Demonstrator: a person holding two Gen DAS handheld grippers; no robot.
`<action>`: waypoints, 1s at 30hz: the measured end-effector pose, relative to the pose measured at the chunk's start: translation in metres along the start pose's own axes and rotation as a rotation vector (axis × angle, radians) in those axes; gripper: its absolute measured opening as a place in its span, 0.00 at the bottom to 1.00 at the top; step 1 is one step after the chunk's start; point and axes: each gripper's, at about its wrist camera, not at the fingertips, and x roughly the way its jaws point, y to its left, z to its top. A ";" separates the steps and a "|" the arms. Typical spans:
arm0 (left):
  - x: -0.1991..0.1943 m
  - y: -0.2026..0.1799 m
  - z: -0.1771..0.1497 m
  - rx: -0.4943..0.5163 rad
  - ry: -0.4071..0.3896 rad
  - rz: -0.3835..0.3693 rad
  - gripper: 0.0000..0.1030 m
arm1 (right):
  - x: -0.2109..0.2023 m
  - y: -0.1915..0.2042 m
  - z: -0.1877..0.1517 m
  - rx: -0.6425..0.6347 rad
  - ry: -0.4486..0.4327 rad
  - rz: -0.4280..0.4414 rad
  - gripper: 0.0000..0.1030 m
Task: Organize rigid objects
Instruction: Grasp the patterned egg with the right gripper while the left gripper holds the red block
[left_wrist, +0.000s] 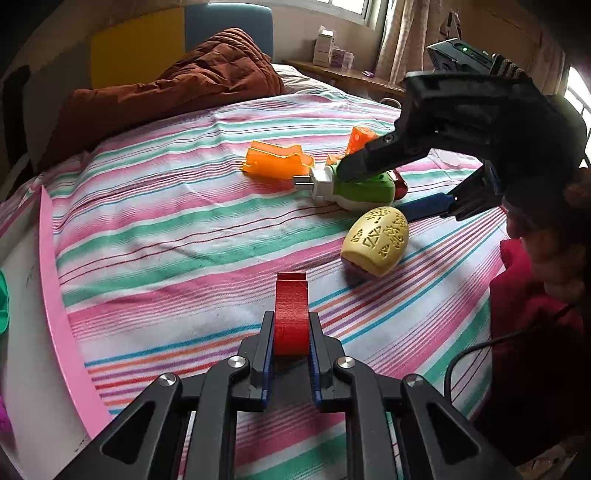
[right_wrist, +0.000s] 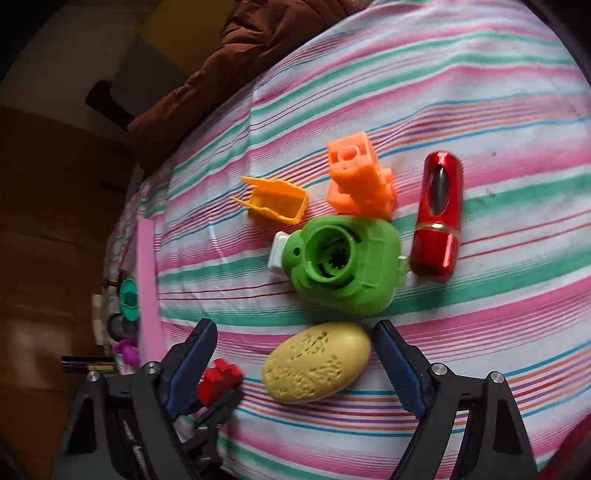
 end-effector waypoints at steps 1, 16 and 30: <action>0.000 0.001 -0.001 -0.003 -0.002 0.000 0.14 | 0.000 0.000 0.000 -0.005 -0.002 -0.029 0.85; -0.003 0.004 -0.009 -0.031 -0.036 -0.003 0.14 | 0.018 0.032 -0.018 -0.271 0.035 -0.268 0.69; -0.006 0.002 -0.011 -0.044 -0.038 -0.003 0.14 | 0.018 0.039 -0.018 -0.381 -0.008 -0.249 0.65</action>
